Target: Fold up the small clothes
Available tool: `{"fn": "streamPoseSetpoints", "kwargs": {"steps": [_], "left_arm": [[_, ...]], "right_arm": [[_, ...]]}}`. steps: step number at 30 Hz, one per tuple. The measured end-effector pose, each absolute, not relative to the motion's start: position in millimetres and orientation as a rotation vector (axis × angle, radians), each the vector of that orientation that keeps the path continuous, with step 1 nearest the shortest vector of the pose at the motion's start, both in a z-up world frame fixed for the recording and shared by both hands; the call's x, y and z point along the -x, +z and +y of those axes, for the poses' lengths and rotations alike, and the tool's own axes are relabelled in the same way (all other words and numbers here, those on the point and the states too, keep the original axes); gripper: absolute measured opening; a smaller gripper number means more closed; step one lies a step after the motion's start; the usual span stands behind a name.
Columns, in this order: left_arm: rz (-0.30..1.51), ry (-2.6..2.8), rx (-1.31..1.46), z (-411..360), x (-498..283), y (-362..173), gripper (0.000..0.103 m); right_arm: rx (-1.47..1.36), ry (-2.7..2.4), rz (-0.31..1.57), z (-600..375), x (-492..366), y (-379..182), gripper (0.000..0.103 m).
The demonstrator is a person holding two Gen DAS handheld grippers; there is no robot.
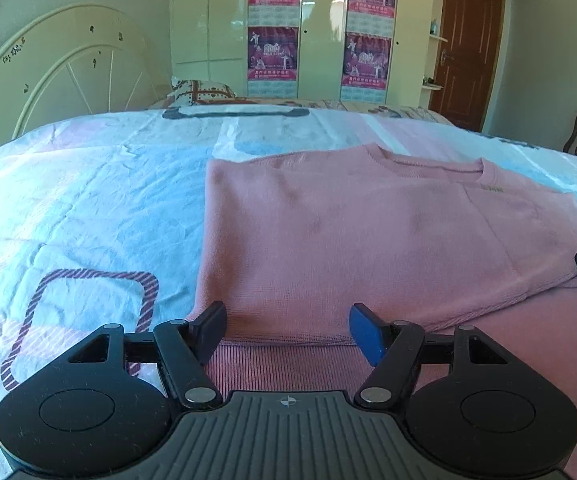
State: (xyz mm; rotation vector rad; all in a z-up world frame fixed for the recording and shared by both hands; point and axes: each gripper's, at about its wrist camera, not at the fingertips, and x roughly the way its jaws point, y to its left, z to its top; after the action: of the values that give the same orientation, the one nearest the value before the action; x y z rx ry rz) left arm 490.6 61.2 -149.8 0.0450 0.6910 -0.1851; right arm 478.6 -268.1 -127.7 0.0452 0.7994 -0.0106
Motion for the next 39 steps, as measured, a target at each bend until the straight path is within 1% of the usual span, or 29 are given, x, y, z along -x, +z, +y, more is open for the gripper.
{"fn": "streamPoseSetpoints", "kwargs": {"steps": [1,3,4,6,13,17,19,21,23,33,39], "left_arm": [[0.681,-0.181,-0.05,61,-489,-148,0.068],[0.71,-0.174,-0.054,62,-494,-153,0.068],[0.735,-0.178,-0.044,64,-497,-158,0.068],[0.726,-0.179,-0.05,62,-497,-161,0.068],[0.729,-0.176,-0.055,58,-499,-160,0.068],[0.724,-0.183,-0.06,59,-496,-162,0.068],[0.724,-0.182,-0.064,59,-496,-162,0.068],[0.724,-0.182,-0.063,59,-496,-162,0.068],[0.724,-0.183,-0.062,58,-496,-162,0.068],[0.712,-0.182,-0.069,59,-493,-165,0.069],[0.719,-0.172,-0.098,54,-495,-163,0.069]], "right_arm": [[-0.047,-0.01,0.777,-268,-476,-123,0.016],[-0.056,-0.01,0.74,-270,-471,-117,0.017],[-0.055,-0.017,0.754,-271,-472,-121,0.017],[-0.044,-0.035,0.829,-273,-479,-136,0.016],[-0.005,-0.045,0.818,-266,-477,-136,0.015],[-0.063,-0.045,0.733,-261,-468,-117,0.02],[-0.071,-0.031,0.718,-256,-468,-114,0.025],[-0.042,-0.026,0.74,-249,-473,-119,0.023],[-0.029,-0.05,0.833,-247,-483,-134,0.022],[-0.014,-0.059,0.814,-243,-482,-139,0.023],[0.034,-0.056,0.825,-235,-487,-139,0.027]]}}
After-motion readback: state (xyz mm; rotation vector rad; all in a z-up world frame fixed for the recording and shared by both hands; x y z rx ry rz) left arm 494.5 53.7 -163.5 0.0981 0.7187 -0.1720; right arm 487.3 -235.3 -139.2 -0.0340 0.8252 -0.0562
